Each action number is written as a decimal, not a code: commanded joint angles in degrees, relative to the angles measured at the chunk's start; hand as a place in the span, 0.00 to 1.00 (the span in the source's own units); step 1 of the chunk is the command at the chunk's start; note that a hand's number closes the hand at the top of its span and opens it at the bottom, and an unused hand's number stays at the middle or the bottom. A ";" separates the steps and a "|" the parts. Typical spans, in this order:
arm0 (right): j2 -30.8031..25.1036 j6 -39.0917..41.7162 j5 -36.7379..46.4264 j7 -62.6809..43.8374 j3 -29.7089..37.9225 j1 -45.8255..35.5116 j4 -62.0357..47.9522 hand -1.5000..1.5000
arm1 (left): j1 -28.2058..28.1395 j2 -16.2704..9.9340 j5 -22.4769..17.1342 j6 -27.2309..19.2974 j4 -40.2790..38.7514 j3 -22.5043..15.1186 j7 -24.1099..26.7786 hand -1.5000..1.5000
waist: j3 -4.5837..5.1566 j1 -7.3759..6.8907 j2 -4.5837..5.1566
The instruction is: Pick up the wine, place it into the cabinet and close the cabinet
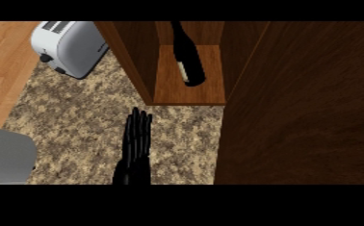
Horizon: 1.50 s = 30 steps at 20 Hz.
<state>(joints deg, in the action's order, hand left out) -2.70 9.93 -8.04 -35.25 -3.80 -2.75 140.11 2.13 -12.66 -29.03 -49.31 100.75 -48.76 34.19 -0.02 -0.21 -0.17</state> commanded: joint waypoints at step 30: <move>2.31 3.81 -1.39 -12.53 -33.65 8.77 9.93 1.00 | -28.12 -29.17 -16.74 29.52 20.14 28.69 5.05 0.00 | 0.13 -0.33 -0.31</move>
<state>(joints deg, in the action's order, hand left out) 0.03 14.59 -10.01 -43.59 -32.46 5.10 139.72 -21.72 -39.58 -42.64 -24.79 121.14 -25.31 37.33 0.07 -0.27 -0.39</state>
